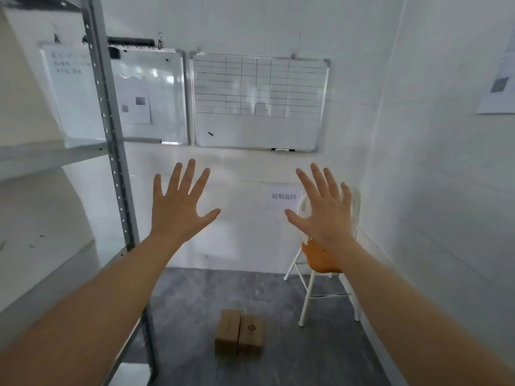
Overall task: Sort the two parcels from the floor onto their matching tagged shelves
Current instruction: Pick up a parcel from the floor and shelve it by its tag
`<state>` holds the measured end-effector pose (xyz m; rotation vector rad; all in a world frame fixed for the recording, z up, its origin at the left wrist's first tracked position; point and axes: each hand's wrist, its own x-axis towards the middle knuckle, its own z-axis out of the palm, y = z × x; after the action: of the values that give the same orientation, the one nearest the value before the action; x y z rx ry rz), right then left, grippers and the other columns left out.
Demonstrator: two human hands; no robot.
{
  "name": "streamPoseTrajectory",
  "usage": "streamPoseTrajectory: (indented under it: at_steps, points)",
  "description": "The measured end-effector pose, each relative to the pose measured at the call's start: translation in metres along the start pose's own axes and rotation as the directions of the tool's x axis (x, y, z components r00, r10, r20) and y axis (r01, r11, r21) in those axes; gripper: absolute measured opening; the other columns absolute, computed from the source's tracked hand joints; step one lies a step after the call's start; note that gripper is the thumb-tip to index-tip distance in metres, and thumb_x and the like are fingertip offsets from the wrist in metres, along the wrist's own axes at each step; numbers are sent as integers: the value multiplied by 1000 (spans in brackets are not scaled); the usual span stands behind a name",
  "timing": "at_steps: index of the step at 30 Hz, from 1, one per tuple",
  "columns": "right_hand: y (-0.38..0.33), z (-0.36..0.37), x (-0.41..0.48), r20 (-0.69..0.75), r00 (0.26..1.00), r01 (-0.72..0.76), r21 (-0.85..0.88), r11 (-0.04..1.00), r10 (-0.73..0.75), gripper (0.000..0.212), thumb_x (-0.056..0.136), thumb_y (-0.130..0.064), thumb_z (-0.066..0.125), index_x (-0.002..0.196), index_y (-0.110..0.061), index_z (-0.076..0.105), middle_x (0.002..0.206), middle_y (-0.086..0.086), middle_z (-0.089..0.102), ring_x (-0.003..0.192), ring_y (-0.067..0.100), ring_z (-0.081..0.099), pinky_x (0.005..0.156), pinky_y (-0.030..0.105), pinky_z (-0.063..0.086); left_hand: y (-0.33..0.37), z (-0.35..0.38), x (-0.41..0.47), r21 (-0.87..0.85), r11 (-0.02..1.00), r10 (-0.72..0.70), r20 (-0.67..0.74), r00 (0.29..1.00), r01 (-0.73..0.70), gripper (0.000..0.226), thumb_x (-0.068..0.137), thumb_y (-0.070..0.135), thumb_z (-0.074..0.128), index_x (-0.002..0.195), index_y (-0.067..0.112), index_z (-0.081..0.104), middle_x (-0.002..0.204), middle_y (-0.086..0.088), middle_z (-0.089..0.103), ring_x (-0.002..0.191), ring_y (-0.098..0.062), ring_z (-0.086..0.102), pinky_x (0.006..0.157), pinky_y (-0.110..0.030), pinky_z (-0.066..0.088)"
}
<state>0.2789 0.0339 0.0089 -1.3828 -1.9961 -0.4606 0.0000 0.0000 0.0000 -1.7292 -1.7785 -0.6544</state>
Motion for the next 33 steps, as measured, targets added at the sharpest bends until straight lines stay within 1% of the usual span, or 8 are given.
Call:
streamPoseTrajectory:
  at_steps: [3,8,13,16,23,28,31,33]
  points:
    - [-3,30,18,-20,1000,4,-11,1000,-4,84,73,-69,28,148,-33,20,159,1,16,147,27,12,114,54,8,-11,31,18,2,1000,-4,2,1000,4,86,80,66,43,148,28,5,159,-4,1,146,-26,1,113,-53,0]
    - [-10,99,60,6,1000,-3,-35,999,4,82,76,-66,35,148,-34,16,160,0,11,148,25,5,114,51,0,-42,100,56,-3,999,34,20,999,-34,86,81,68,40,148,28,6,159,-4,1,146,-26,1,113,-54,2]
    - [-23,180,110,29,998,-54,-40,998,55,82,74,-68,33,148,-34,19,160,0,14,147,26,9,114,57,9,-81,184,104,3,996,88,66,994,-88,86,76,69,35,147,26,15,158,-6,12,145,-29,13,111,-58,11]
    - [-26,224,125,105,992,-68,-69,995,75,82,76,-67,36,149,-37,12,161,-2,8,148,25,2,114,56,5,-94,232,123,-15,998,67,141,988,-66,85,81,67,42,148,29,8,159,-4,4,146,-27,4,112,-57,5]
    - [-9,317,132,126,989,-62,-91,994,73,80,76,-67,39,146,-35,17,158,4,22,145,30,20,110,59,18,-94,333,135,-54,996,85,285,955,-73,86,80,67,42,148,28,7,159,-5,0,146,-28,1,111,-58,6]
    - [12,393,130,225,966,-119,-60,991,129,81,75,-66,43,146,-35,21,157,5,24,144,32,22,107,64,22,-88,410,132,-63,989,147,365,919,-133,87,72,72,33,144,21,32,153,-14,29,138,-38,29,101,-68,23]
    - [29,446,132,295,947,-126,-24,992,128,80,75,-66,43,146,-35,21,157,5,26,143,32,24,106,65,24,-88,462,127,-45,992,129,421,898,-122,90,76,77,13,143,21,33,151,-15,32,135,-39,33,99,-67,26]
    - [43,484,132,327,938,-118,-12,993,115,80,76,-65,48,146,-36,19,157,4,25,144,31,22,107,63,22,-87,499,124,-47,994,108,446,889,-97,88,77,75,16,142,19,37,149,-17,35,133,-40,37,97,-68,28]
